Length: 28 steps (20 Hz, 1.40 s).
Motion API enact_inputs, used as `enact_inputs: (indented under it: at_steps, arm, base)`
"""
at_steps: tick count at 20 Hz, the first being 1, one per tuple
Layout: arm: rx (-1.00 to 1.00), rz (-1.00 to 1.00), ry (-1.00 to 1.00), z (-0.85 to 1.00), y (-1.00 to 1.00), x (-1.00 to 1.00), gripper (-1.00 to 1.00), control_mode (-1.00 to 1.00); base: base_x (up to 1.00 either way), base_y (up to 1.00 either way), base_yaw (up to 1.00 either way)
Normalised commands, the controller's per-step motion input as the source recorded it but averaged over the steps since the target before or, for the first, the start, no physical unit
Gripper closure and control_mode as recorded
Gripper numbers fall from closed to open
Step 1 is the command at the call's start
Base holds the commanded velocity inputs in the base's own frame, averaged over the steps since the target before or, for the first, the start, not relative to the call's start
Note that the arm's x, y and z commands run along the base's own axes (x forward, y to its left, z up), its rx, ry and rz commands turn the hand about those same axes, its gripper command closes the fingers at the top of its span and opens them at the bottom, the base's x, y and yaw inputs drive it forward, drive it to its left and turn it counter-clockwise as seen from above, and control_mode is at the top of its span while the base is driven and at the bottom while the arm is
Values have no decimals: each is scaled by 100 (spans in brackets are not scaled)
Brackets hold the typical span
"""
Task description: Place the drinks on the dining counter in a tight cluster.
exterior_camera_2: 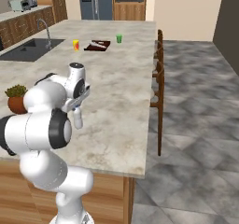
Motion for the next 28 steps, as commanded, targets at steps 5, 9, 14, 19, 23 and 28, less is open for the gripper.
enact_inputs:
  at_steps: [5,9,14,19,23,28]
  arm:
    - [0,0,0,-1,26,7,100,-100]
    - [0,0,0,-7,21,0,100,-100]
    - [0,0,0,-28,4,0,100,-100]
    - [0,0,0,-28,0,4,100,-100]
    - [0,0,0,-26,0,13,100,-100]
    - [0,0,-1,-5,0,22,100,-100]
  base:
    - [0,0,0]
    - [0,0,0]
    - [0,0,0]
    - [0,0,0]
    - [0,0,0]
    - [0,0,0]
